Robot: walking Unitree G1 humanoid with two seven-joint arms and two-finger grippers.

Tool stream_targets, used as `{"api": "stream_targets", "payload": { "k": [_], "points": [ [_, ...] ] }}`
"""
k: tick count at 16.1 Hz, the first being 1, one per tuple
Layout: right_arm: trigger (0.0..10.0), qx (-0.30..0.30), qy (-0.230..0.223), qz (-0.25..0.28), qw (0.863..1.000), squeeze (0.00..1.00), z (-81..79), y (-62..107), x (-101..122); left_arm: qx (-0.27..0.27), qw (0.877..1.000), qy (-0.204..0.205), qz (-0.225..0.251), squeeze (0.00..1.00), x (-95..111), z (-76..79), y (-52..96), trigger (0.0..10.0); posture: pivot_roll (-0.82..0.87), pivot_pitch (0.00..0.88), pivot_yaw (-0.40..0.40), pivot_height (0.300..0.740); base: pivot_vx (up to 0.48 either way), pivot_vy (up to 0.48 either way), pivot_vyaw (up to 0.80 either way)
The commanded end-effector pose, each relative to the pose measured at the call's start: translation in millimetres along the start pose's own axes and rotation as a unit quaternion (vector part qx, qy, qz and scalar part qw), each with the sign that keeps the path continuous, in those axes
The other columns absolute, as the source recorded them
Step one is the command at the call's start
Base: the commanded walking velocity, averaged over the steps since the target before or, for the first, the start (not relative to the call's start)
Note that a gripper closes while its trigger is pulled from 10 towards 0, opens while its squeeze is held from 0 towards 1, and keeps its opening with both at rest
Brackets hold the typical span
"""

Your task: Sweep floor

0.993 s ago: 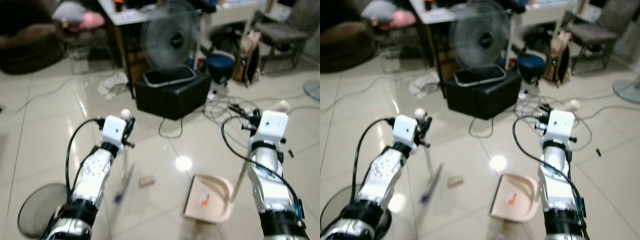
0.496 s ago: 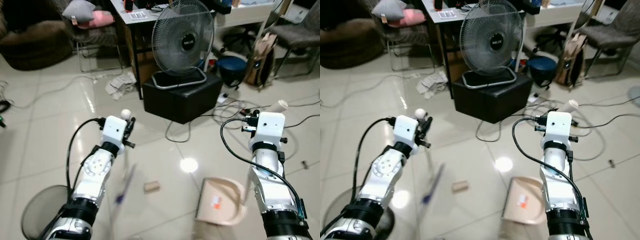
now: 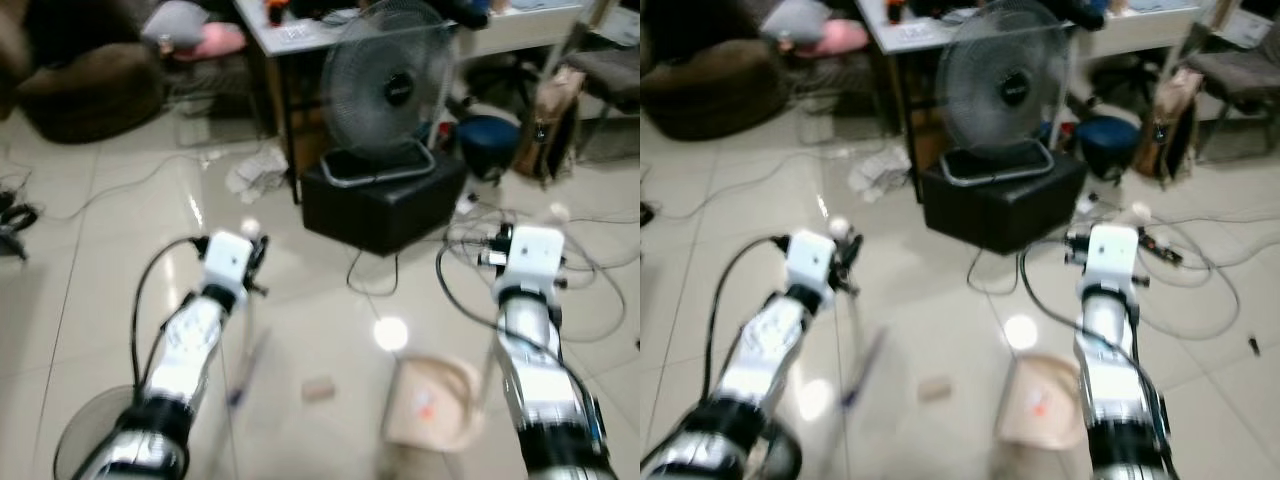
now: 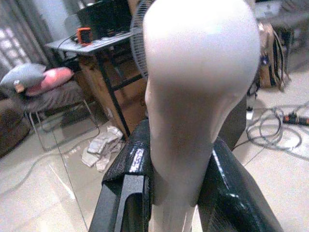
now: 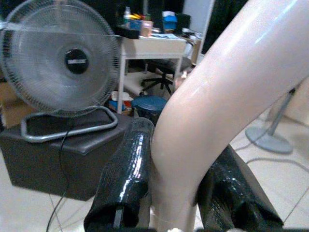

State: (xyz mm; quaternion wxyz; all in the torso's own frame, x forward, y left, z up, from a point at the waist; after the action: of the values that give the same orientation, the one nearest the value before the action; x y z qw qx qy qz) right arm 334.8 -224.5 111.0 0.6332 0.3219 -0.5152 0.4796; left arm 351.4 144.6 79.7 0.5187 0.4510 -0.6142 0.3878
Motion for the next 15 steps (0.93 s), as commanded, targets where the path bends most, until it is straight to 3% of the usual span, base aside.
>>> {"api": "stream_targets", "payload": {
  "k": [1,3,6,12,15],
  "points": [
    [10.0,-0.014,0.007,0.008,1.0,0.0,9.0,-2.0,2.4,-0.016,1.0,-0.002,0.025,0.0,13.5,8.3,-7.9,10.0,-0.03,0.0,0.064,0.74,0.371,0.0,0.0],
    [10.0,-0.006,0.006,0.007,1.0,0.0,5.0,-1.4,2.2,-0.017,1.0,-0.004,0.024,0.0,13.4,7.5,-7.7,10.0,-0.03,0.0,0.068,0.74,0.371,0.0,0.0],
    [10.0,0.005,0.009,0.003,1.0,0.0,-0.6,0.1,-1.2,-0.017,1.0,-0.007,0.021,0.0,11.9,4.9,-6.4,10.0,-0.03,0.0,0.067,0.74,0.375,0.0,0.77],
    [10.0,0.012,-0.005,-0.009,1.0,0.0,-4.1,1.4,-6.5,-0.018,1.0,-0.006,0.019,0.0,10.4,5.2,-4.8,10.0,-0.03,0.0,0.069,0.74,0.369,0.0,0.0],
    [10.0,-0.009,-0.002,-0.018,1.0,0.0,2.8,4.0,-11.9,-0.027,0.999,0.007,0.02,0.0,10.3,9.9,-5.3,10.0,-0.03,0.0,0.075,0.74,0.335,0.0,0.0]
  ]
}}
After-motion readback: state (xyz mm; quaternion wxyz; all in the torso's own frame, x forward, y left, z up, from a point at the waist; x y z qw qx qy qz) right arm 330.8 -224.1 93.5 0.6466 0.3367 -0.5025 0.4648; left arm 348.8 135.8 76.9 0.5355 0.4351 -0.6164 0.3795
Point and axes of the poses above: a point about 5 cm out from each wrist's last joint towards the gripper, its own y axis pointing back from the gripper into the wrist, its own x axis along the axis of the wrist's last joint, z = x × y, the point moved 4 cm from there along -y, pointing out of the wrist towards the gripper, and after that the axes turned 4 degrees about y, right-handed, at the moved point
